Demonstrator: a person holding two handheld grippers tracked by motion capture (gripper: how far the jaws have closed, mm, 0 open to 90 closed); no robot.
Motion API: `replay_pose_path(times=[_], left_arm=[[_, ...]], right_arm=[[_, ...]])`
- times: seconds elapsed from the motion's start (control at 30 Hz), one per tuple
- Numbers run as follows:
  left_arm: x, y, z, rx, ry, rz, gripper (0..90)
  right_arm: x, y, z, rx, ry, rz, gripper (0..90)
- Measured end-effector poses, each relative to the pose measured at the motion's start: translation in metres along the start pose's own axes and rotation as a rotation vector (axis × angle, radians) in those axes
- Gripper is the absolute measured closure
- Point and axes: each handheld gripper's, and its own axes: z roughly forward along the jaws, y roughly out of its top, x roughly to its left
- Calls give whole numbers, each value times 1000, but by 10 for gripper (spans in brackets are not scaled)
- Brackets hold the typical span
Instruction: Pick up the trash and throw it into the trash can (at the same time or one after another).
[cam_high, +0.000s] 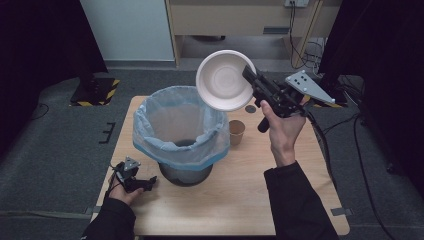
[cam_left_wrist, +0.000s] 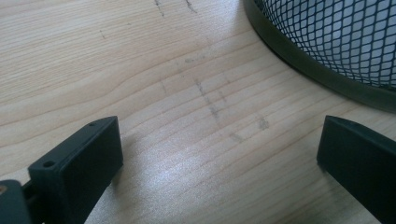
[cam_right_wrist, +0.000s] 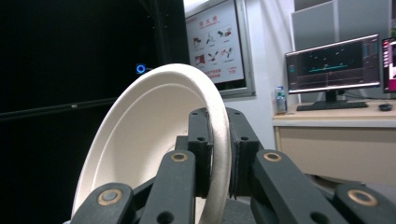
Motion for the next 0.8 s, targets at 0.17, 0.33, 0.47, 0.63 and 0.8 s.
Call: replay_pose_path(times=[0.17, 0.33, 0.47, 0.63, 0.8], left_arm=[[0, 0, 0, -1, -1, 2, 0], [0, 0, 0, -1, -2, 1, 0], [0, 0, 0, -2, -2, 1, 0], [0, 0, 0, -1, -3, 3, 0], [0, 0, 0, -2, -3, 3, 0]], right_arm=[[8, -4, 11, 17, 19, -7, 825], [18, -9, 23, 34, 41, -4, 825], [23, -14, 31, 54, 49, -4, 825], [30, -23, 41, 93, 66, -21, 825], [37, -33, 50, 137, 83, -35, 823]])
